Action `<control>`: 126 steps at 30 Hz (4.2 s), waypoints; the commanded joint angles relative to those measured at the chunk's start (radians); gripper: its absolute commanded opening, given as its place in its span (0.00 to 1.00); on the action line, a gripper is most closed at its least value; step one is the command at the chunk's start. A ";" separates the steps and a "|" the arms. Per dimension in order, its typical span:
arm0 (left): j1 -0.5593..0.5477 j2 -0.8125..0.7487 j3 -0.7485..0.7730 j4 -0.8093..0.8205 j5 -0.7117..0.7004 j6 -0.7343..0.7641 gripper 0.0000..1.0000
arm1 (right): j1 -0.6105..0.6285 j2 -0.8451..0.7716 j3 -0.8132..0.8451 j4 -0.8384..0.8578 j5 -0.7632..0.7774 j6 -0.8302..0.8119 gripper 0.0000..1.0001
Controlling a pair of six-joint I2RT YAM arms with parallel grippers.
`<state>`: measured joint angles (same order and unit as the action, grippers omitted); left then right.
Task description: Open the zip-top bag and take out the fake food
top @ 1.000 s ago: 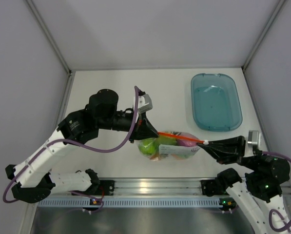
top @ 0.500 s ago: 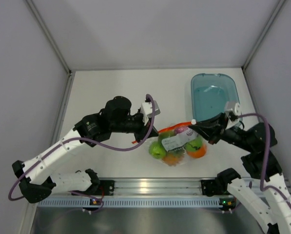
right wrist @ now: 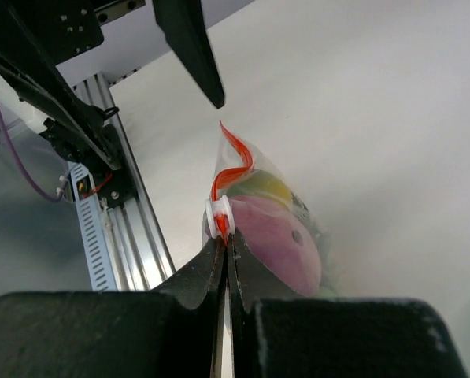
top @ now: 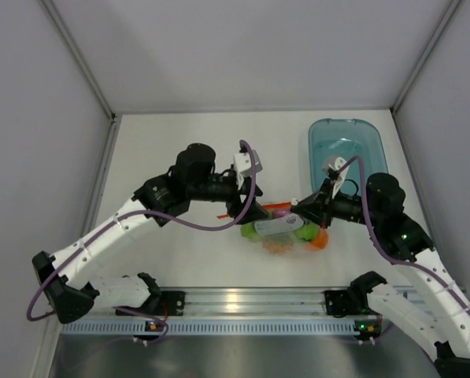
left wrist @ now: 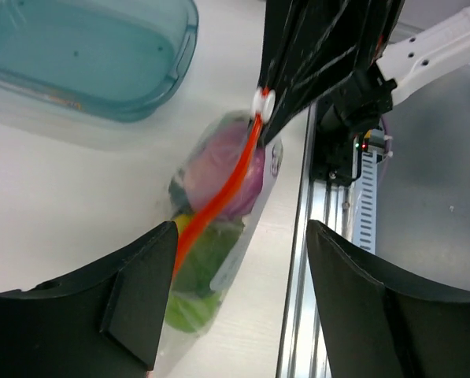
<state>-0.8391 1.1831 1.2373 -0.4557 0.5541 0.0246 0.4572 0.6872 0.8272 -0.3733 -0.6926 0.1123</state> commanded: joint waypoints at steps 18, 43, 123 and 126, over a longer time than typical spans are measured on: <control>-0.009 0.266 0.232 0.232 0.440 0.012 0.52 | 0.081 -0.051 0.032 0.031 0.027 -0.048 0.00; -0.017 0.308 0.197 0.250 0.449 -0.009 0.00 | 0.083 -0.098 0.010 0.079 0.091 -0.003 0.00; -0.046 0.185 -0.009 0.339 0.310 -0.060 0.61 | 0.083 -0.351 0.150 -0.168 0.205 -0.103 0.00; -0.046 0.168 -0.010 0.339 0.239 -0.075 0.62 | 0.083 -0.341 0.148 -0.168 0.205 -0.105 0.00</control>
<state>-0.8825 1.3838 1.2049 -0.1642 0.8410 -0.0296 0.5297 0.3256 0.9688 -0.6353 -0.5106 0.0246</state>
